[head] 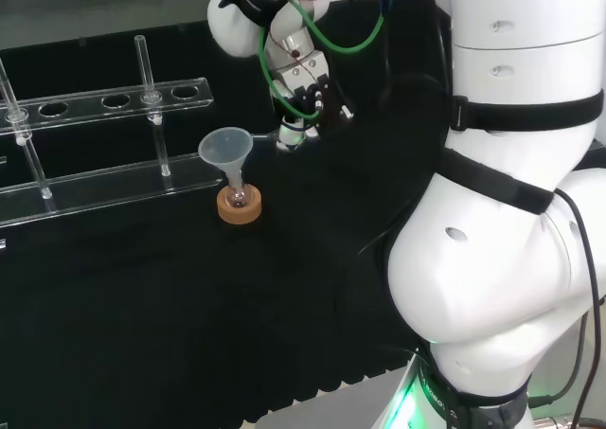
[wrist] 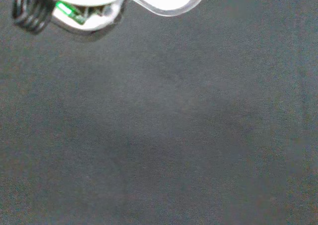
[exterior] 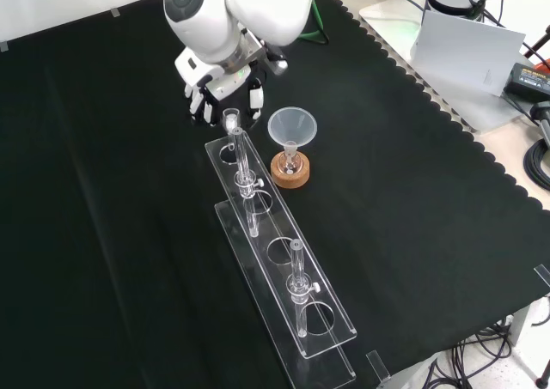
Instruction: Pick up the weighing funnel.
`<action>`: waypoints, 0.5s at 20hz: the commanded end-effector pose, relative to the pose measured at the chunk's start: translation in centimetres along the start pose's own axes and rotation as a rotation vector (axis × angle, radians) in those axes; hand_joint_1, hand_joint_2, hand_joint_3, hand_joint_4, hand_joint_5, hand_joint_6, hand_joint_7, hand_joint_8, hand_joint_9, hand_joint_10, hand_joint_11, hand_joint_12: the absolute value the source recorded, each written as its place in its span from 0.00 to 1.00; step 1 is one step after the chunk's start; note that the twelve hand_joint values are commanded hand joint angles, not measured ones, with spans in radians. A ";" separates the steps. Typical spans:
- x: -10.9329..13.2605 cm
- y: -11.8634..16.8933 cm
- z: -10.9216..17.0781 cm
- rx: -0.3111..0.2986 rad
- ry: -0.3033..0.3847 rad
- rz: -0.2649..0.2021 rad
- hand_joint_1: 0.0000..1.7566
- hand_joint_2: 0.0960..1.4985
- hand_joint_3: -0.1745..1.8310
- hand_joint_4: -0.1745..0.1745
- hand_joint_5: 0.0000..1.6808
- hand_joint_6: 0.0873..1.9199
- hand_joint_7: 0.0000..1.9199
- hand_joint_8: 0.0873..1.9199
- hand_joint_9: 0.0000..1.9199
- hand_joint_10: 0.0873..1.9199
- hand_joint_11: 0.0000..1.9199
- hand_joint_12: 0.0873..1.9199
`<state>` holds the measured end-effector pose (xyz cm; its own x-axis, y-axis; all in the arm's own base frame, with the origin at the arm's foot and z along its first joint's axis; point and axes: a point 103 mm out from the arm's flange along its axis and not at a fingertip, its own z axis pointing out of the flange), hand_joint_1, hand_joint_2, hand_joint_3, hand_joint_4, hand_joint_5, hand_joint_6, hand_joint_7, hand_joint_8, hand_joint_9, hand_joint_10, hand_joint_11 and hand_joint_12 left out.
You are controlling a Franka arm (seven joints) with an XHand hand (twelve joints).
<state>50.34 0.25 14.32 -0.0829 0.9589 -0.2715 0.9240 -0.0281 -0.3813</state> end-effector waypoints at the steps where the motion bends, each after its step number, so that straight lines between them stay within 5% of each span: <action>1: -1.8 -2.2 -1.2 0.018 -0.040 0.028 0.64 0.38 0.43 1.00 0.79 0.28 0.30 0.28 0.47 0.14 0.36 0.57; 10: -3.2 -4.8 -2.7 0.047 -0.077 0.051 0.65 0.37 0.43 1.00 0.79 0.27 0.28 0.27 0.45 0.14 0.35 0.57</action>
<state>48.31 -1.34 18.35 -0.0694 0.9405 -0.3327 0.9182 -0.0702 -0.3899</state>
